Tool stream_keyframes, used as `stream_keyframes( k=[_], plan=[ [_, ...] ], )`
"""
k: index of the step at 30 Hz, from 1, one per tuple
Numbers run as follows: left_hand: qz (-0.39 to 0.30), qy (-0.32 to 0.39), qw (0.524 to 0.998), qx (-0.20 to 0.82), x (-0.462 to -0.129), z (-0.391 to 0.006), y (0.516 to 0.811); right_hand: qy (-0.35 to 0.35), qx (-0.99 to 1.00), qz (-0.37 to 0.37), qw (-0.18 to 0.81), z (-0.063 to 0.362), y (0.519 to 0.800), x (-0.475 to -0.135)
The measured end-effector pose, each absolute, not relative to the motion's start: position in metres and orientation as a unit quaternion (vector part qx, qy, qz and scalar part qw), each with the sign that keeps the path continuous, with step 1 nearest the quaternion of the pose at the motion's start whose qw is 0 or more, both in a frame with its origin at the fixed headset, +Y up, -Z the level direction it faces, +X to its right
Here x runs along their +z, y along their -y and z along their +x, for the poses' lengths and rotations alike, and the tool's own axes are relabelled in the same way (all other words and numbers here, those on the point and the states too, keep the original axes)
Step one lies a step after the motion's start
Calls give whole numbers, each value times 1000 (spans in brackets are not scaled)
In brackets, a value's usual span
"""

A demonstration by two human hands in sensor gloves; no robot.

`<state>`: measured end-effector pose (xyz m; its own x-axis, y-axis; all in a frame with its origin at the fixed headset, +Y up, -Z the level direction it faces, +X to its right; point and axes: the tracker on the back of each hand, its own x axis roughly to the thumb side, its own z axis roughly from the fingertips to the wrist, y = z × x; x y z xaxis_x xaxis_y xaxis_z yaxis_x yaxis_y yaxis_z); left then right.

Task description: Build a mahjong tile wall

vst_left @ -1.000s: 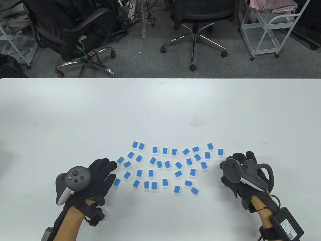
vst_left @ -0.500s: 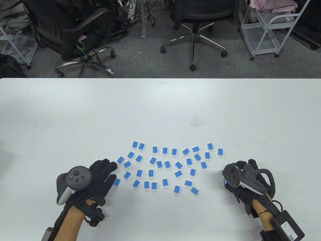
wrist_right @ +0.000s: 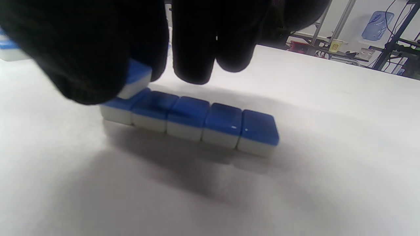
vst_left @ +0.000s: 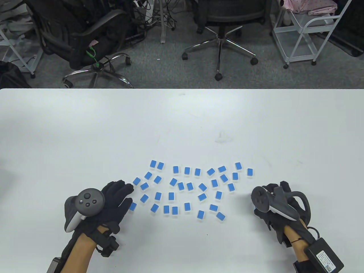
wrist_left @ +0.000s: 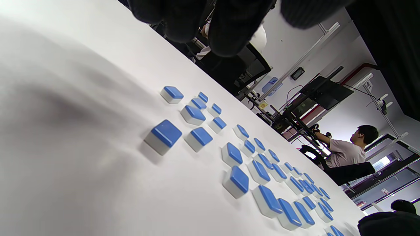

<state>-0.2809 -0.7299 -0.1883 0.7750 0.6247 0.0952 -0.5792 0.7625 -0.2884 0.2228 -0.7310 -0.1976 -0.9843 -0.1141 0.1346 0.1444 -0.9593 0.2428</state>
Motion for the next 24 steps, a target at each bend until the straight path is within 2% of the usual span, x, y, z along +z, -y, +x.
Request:
stream_keyframes(
  k=[7,10,13,17,19,24],
  plan=[
    [-123,93,934,322,-188,-281,730,132,-988,-54,63,225,727,-197],
    [-121,93,934,322,-188,-281,730,121,-992,-43,13,233,717,-196],
    [-119,94,934,324,-189,-280,729,109,-993,-13,-50,246,709,-197],
    [-111,97,935,323,-188,-280,726,106,-991,54,-63,262,708,-210],
    [-107,98,936,321,-188,-280,725,120,-988,90,-30,260,708,-226],
    [-109,99,935,323,-188,-280,725,148,-983,87,69,235,705,-261]
  ],
)
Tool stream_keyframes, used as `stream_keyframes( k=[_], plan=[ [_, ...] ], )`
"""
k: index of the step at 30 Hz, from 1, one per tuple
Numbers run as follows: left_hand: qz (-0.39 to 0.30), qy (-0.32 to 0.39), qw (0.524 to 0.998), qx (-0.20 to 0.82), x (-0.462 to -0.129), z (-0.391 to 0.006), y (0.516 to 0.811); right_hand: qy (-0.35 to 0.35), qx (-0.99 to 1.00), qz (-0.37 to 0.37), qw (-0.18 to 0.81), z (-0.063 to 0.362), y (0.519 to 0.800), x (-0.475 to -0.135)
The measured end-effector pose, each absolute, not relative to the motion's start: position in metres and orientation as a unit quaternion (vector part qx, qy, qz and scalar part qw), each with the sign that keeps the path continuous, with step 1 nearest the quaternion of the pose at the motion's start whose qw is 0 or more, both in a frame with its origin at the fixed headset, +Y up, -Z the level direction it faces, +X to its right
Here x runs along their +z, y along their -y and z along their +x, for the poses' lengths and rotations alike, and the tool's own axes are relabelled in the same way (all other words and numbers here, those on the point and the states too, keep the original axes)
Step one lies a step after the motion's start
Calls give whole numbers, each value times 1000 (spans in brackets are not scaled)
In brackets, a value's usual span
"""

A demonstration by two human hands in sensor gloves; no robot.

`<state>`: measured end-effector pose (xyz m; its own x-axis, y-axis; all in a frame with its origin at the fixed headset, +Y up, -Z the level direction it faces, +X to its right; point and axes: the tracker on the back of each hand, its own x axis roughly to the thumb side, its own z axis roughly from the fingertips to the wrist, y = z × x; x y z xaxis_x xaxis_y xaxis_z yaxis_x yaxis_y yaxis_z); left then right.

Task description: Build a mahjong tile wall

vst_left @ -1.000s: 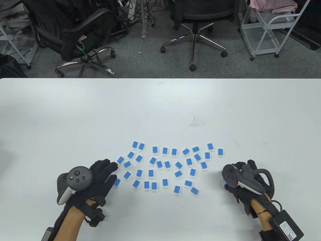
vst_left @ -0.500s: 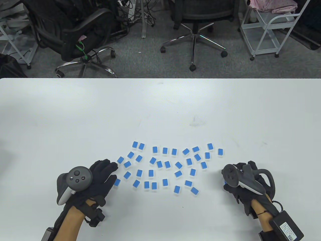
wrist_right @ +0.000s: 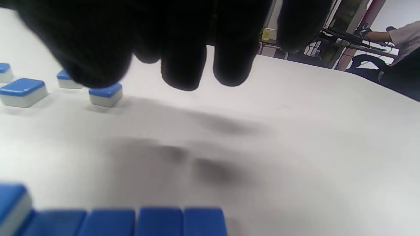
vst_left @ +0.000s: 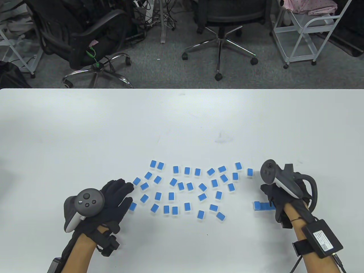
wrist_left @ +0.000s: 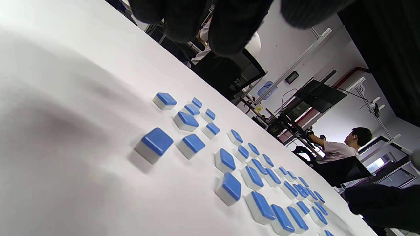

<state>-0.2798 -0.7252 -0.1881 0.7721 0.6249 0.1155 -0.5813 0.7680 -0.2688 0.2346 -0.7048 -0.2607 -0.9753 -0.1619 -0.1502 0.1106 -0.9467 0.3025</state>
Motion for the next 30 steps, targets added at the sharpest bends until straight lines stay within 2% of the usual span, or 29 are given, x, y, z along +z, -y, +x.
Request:
stream_keyframes(
  k=[8,16,21,23,30],
  plan=[
    [-108,99,935,322,-188,-281,724,200,-960,109,165,196,736,-306],
    [-110,101,935,322,-188,-281,724,175,-970,113,125,204,739,-307],
    [-112,102,935,321,-188,-281,724,227,-967,108,49,237,733,-290],
    [-111,103,935,321,-188,-281,724,220,-970,102,18,253,728,-277],
    [-112,101,935,321,-188,-281,724,147,-988,41,35,274,711,-214]
  ],
)
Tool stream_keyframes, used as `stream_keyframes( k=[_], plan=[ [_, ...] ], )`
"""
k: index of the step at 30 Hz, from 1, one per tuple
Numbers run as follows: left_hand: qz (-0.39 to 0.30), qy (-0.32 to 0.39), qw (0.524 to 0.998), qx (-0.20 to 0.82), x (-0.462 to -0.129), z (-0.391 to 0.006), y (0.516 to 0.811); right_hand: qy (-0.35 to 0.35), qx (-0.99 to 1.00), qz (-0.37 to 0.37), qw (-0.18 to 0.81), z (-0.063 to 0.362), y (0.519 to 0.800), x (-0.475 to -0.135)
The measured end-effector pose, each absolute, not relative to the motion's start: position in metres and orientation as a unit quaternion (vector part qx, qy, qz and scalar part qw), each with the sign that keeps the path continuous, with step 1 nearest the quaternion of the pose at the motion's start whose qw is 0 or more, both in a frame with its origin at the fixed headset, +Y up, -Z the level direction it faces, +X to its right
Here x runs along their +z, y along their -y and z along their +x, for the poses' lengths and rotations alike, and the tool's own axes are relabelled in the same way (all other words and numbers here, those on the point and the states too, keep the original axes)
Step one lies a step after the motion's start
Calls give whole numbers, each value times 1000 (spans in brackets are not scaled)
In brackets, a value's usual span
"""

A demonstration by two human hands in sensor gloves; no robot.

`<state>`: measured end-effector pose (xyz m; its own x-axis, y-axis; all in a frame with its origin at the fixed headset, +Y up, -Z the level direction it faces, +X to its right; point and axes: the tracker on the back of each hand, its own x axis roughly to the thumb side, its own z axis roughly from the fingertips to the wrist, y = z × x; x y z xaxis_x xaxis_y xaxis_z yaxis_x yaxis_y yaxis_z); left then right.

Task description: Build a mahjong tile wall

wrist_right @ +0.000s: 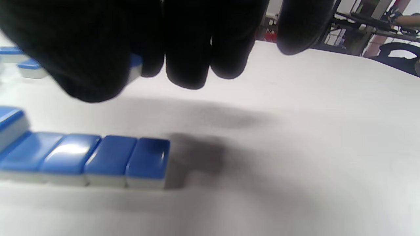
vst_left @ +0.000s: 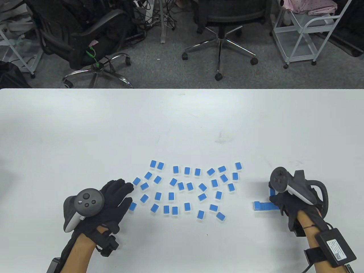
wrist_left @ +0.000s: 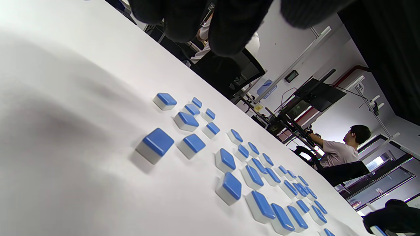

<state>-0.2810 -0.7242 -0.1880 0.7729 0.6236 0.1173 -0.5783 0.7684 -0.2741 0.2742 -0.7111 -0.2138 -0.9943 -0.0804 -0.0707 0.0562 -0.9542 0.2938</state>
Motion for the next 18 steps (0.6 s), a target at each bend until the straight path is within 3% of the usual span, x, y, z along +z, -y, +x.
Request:
stream_keyframes(
  k=[3,5,6,18],
  plan=[
    [-116,97,934,324,-188,-281,726,118,-993,21,-7,280,721,-199],
    [-121,94,932,328,-187,-282,728,158,-987,17,-40,284,725,-198],
    [-123,94,932,327,-187,-283,728,144,-989,16,-43,285,725,-198],
    [-131,92,932,326,-188,-280,730,120,-992,-36,32,258,729,-196]
  ],
)
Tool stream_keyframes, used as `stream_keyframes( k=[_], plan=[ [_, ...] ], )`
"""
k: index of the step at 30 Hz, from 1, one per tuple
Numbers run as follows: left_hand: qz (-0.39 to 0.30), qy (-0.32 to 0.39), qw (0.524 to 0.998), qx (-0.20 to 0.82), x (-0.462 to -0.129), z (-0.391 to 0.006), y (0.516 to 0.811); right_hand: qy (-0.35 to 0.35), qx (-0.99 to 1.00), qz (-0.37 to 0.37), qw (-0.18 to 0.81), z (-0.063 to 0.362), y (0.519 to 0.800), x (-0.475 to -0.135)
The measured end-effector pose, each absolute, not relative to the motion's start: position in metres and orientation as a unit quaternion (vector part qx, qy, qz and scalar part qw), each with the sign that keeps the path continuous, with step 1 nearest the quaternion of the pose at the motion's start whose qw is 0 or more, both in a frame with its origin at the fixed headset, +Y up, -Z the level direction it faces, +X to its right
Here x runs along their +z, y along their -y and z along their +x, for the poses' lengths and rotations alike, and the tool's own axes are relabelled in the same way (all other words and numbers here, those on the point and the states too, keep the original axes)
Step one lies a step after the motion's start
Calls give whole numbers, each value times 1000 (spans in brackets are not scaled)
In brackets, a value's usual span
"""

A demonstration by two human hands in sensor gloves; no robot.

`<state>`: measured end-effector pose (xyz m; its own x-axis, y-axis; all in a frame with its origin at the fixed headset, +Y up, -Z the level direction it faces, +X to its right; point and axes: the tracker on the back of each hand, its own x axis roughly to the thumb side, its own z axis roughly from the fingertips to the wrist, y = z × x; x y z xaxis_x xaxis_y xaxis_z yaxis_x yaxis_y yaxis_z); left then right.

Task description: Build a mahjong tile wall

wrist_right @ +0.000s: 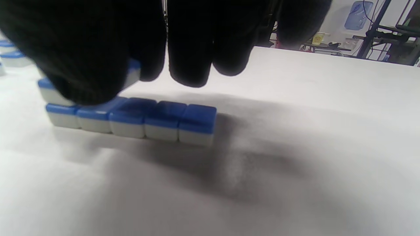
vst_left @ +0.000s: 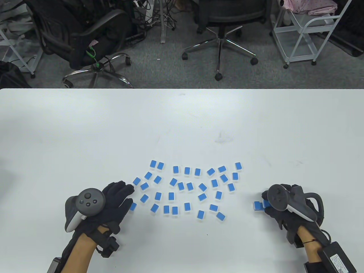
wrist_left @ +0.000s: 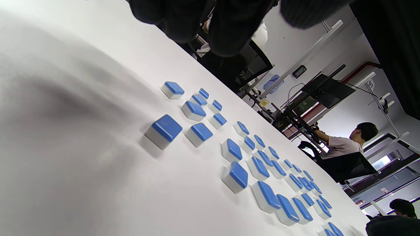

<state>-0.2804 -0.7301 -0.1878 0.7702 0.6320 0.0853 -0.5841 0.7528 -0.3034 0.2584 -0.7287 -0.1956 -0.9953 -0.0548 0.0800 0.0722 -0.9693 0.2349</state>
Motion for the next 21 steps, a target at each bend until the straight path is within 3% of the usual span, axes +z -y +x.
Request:
stream_keyframes(
  k=[21],
  plan=[
    [-131,94,932,324,-188,-280,730,124,-990,-48,39,251,735,-196]
  ],
)
